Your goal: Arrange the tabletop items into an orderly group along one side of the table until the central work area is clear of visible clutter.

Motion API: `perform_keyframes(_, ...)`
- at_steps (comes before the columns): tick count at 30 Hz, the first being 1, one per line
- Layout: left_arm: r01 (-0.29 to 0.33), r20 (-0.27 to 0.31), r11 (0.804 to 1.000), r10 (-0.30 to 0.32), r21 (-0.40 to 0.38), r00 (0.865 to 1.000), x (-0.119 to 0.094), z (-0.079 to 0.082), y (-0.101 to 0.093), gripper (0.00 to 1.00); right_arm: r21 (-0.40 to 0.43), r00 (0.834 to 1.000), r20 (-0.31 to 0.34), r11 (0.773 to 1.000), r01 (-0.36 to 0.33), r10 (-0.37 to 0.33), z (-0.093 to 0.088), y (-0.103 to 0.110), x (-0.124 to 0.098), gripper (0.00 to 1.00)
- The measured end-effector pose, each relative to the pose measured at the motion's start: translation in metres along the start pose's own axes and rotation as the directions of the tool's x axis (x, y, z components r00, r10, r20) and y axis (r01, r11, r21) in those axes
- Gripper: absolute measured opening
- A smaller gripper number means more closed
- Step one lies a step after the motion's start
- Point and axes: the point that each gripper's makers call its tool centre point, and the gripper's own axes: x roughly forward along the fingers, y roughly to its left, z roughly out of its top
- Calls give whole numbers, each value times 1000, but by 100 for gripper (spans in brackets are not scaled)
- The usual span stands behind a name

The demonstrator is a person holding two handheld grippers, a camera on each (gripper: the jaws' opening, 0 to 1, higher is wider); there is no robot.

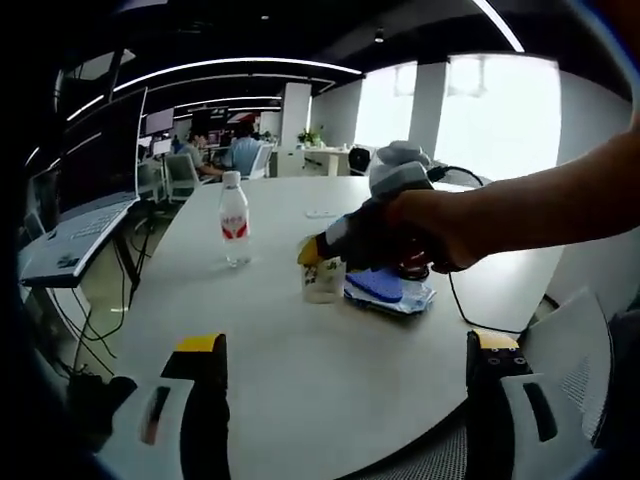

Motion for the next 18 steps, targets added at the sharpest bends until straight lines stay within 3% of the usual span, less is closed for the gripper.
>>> perform_keyframes(18,4,-16,1000,-4,-22,1000,7,-3,-1,100,-61,998,56,998,-4,8,54,7,23,38)
